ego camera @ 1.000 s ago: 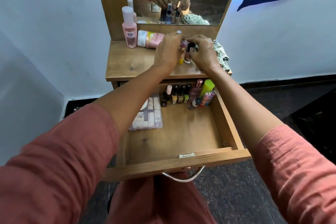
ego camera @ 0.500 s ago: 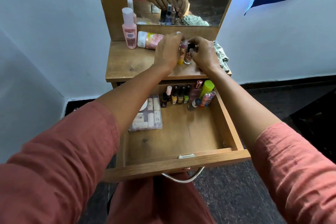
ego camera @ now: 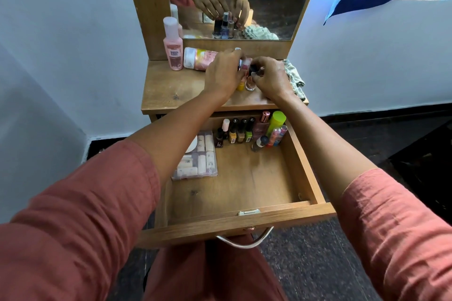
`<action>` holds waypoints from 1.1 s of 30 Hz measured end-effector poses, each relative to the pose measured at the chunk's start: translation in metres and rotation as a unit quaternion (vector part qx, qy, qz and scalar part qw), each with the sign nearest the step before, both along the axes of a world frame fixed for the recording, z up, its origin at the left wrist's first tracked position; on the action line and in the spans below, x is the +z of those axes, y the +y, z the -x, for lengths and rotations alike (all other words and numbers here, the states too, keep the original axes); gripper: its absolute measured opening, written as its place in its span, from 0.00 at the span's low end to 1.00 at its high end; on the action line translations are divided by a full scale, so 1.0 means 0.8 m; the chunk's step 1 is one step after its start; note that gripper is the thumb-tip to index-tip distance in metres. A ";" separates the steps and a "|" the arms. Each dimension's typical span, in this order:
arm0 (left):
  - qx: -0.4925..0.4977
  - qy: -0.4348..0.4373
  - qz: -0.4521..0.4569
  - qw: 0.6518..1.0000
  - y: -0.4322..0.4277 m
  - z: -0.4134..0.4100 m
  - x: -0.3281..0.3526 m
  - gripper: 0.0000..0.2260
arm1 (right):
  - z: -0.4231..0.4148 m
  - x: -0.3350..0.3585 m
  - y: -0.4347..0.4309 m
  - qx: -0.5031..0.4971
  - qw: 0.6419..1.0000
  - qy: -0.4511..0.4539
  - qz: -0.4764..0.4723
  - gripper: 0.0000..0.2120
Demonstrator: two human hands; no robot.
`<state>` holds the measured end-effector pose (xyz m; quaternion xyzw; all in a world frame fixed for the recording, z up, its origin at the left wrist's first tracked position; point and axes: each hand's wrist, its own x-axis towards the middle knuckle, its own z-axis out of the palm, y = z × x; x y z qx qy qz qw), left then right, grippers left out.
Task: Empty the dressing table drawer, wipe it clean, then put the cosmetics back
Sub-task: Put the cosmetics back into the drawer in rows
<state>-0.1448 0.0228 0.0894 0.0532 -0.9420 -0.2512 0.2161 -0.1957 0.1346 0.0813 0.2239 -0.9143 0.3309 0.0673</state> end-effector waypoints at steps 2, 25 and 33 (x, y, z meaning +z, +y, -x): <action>0.004 0.002 -0.003 1.000 0.000 0.001 0.001 0.10 | 0.000 0.000 -0.001 0.001 1.000 -0.005 0.000 0.16; -0.011 -0.018 -0.065 0.998 -0.007 -0.002 0.002 0.14 | -0.007 0.004 -0.001 -0.008 0.996 0.010 0.090 0.08; -0.031 -0.002 -0.107 0.994 -0.003 -0.026 -0.004 0.14 | -0.029 0.001 0.022 -0.013 0.991 0.015 0.133 0.06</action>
